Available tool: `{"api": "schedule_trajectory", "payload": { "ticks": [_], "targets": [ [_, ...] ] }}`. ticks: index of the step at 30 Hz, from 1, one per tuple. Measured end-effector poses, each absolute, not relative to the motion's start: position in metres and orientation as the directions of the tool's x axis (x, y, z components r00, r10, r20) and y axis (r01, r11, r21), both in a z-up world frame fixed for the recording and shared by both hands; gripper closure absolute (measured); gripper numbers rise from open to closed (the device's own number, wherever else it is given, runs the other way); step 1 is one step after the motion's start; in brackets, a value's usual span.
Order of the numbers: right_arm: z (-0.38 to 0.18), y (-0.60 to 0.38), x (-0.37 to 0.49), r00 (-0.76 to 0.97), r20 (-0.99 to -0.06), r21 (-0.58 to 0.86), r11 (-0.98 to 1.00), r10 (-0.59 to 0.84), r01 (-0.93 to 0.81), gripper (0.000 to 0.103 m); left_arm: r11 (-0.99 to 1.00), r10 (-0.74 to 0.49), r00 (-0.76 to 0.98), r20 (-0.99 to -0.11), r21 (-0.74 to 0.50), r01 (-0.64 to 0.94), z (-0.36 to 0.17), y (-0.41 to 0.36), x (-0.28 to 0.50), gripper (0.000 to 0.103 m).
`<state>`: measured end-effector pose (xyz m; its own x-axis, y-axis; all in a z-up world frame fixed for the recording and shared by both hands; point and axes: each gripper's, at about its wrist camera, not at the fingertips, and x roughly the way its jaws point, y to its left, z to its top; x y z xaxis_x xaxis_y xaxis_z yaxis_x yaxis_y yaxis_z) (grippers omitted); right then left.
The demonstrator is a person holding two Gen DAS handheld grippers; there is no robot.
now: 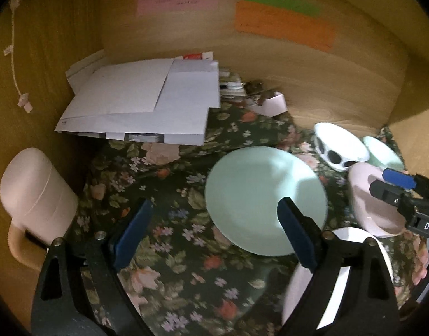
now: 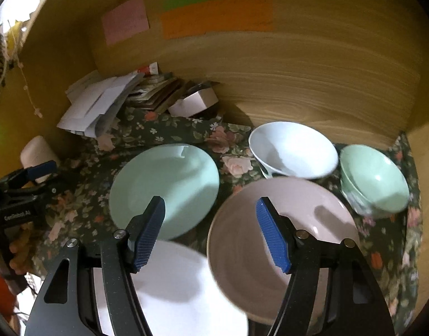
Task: Organize plates and bowls
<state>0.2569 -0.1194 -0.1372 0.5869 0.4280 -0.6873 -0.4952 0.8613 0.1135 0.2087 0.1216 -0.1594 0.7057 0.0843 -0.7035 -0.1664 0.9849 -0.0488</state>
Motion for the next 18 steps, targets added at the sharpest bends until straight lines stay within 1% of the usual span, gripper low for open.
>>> {"api": "schedule_trajectory", "payload": {
  "ticks": [9, 14, 17, 18],
  "targets": [
    [-0.158, -0.088, 0.303, 0.523, -0.758, 0.062, 0.841, 0.389, -0.537, 0.038, 0.982, 0.066, 0.651, -0.757, -0.067, -0.178, -0.189, 0.142, 0.237, 0.011],
    [-0.169, -0.073, 0.329, 0.460, -0.804, 0.069, 0.827, 0.378, -0.558, 0.039, 0.983, 0.052, 0.611, -0.790, -0.068, -0.172, -0.205, 0.147, 0.248, 0.011],
    [-0.178, -0.063, 0.346, 0.379, -0.848, 0.100, 0.814, 0.371, -0.572, 0.039, 0.983, 0.054, 0.592, -0.804, -0.060, -0.172, -0.211, 0.149, 0.253, 0.011],
    [-0.178, -0.063, 0.346, 0.379, -0.848, 0.100, 0.814, 0.371, -0.572, 0.039, 0.984, 0.054, 0.590, -0.806, -0.058, -0.170, -0.212, 0.150, 0.254, 0.011]
  ]
}}
